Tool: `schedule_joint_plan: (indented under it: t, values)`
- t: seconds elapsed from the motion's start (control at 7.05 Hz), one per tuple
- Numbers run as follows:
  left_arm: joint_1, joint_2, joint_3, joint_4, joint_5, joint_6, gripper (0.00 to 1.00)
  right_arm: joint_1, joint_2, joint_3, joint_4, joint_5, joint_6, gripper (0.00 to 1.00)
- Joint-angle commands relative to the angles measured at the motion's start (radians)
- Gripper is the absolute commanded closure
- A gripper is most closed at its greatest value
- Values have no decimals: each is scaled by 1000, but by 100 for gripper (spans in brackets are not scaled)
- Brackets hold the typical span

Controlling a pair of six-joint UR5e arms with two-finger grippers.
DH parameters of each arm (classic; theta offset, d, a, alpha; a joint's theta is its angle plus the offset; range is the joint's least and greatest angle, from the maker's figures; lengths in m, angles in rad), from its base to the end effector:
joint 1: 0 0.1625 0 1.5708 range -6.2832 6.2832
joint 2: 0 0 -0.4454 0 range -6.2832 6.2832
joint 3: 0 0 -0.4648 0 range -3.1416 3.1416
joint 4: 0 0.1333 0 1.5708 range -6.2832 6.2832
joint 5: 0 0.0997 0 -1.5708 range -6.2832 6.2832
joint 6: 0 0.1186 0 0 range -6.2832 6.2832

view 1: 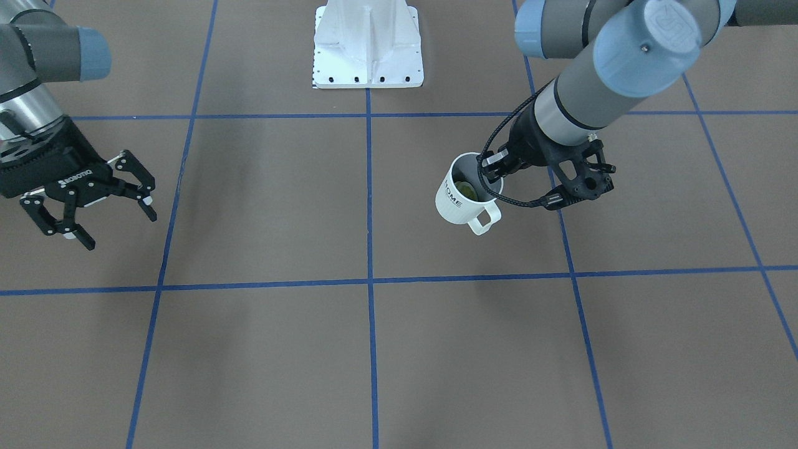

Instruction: Left arm hands cup to right arm to dump lemon

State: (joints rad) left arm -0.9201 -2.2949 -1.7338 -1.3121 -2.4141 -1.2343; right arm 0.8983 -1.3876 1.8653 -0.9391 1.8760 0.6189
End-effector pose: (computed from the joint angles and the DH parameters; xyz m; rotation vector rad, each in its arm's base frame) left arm 0.3979 -0.5965 0.1410 -0.3122 0.9565 -0.2690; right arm -0.3220 -0.5612 0.3478 0.7151 -0.8811 -0.2170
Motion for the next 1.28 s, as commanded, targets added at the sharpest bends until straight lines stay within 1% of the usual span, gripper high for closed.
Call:
schedule_joint_plan:
  t: [0.0, 0.14, 0.28, 0.57, 0.71, 0.85, 0.99, 1.14]
  values:
    - [32, -73, 45, 1, 26, -59, 100, -142, 47, 8, 55, -179, 13, 1]
    - [36, -101, 75, 1, 24, -89, 100, -174, 48, 9, 119, -193, 28, 1]
    - [41, -122, 86, -1, 26, -134, 100, -234, 80, 9, 140, -295, 123, 4]
    - [50, -150, 94, -3, 38, -213, 100, -443, 136, -6, 143, -629, 154, 4]
    - [50, -190, 123, 1, 38, -218, 100, -494, 159, -8, 146, -706, 156, 8]
    - [50, -219, 155, 1, 38, -218, 100, -513, 188, -11, 148, -709, 156, 10]
    - [50, -225, 158, 1, 36, -220, 100, -529, 193, -17, 148, -713, 154, 10]
    - [50, -235, 180, 2, 32, -221, 100, -551, 197, -18, 149, -763, 156, 8]
